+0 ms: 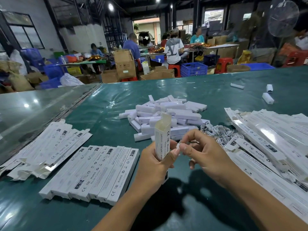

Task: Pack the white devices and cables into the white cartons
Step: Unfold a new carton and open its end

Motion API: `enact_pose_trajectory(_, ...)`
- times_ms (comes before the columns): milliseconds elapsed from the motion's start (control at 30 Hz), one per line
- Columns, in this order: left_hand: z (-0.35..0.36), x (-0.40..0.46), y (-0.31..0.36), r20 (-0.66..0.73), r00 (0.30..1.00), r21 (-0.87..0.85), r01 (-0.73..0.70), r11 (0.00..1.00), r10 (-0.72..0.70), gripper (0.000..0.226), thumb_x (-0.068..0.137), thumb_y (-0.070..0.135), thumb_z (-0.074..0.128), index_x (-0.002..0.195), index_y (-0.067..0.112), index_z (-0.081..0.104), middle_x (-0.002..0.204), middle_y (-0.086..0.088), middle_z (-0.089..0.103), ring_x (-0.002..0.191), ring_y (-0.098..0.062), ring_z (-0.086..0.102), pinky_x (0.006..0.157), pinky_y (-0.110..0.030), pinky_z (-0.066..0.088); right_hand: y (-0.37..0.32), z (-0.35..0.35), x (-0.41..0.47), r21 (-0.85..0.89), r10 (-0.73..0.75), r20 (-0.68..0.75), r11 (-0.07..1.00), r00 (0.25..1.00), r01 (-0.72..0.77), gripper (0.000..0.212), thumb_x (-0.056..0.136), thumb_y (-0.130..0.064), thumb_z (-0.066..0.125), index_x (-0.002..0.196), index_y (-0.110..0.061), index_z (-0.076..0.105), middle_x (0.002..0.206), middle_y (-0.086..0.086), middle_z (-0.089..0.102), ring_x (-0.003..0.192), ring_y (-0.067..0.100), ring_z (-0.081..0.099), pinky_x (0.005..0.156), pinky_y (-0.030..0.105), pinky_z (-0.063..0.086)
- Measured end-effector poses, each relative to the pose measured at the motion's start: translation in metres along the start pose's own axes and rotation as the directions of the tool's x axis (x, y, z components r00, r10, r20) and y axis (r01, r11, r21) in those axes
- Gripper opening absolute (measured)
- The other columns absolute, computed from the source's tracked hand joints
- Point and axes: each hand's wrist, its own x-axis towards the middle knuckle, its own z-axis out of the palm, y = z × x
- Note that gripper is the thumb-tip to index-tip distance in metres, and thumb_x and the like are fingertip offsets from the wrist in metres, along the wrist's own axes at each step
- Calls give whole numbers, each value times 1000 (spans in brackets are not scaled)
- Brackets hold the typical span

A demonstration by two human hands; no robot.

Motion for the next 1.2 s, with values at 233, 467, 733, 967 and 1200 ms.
enact_pose_trajectory(233, -3, 3, -6, 5, 1000, 74, -29, 997, 29, 20, 87, 29, 77, 95, 12, 72, 83, -9, 72, 68, -10, 65, 61, -22, 53, 2, -3, 2, -5, 25, 34, 1000, 999, -25, 28, 86, -27, 71, 112, -17, 70, 87, 11, 75, 80, 28, 74, 73, 33, 61)
enact_pose_trajectory(467, -7, 5, -4, -42, 998, 384, 53, 922, -39, 39, 81, 52, 76, 99, 20, 64, 99, -12, 71, 92, -27, 66, 80, -43, 54, -24, -15, 3, 53, -190, -373, 973, 908, 225, 13, 86, -11, 71, 98, -8, 68, 80, 4, 76, 72, 19, 75, 70, 22, 59)
enact_pose_trajectory(733, -3, 4, -4, 48, 992, 578, -126, 806, 121, 29, 88, 48, 71, 92, 21, 62, 71, 13, 51, 63, -5, 43, 57, -17, 33, -35, -7, -6, -126, -383, -308, 924, 871, 361, 15, 82, -22, 79, 91, -21, 68, 85, 4, 76, 73, 16, 73, 70, 25, 59)
enact_pose_trajectory(967, -1, 4, -2, 68, 984, 583, -175, 793, 167, 28, 90, 36, 75, 110, 18, 68, 86, 7, 65, 75, -9, 54, 63, -15, 39, -32, -5, -7, -285, -356, -252, 916, 900, 282, 12, 81, -33, 79, 83, -27, 69, 77, -4, 73, 59, 3, 60, 59, 20, 51)
enact_pose_trajectory(1200, -1, 1, -3, 75, 983, 589, -179, 788, 167, 24, 90, 35, 75, 108, 22, 67, 84, 16, 59, 80, 0, 54, 65, -9, 38, -32, -5, -7, -301, -271, -204, 932, 941, 203, 13, 85, -20, 80, 78, -29, 75, 73, -10, 73, 61, 5, 61, 58, 17, 47)
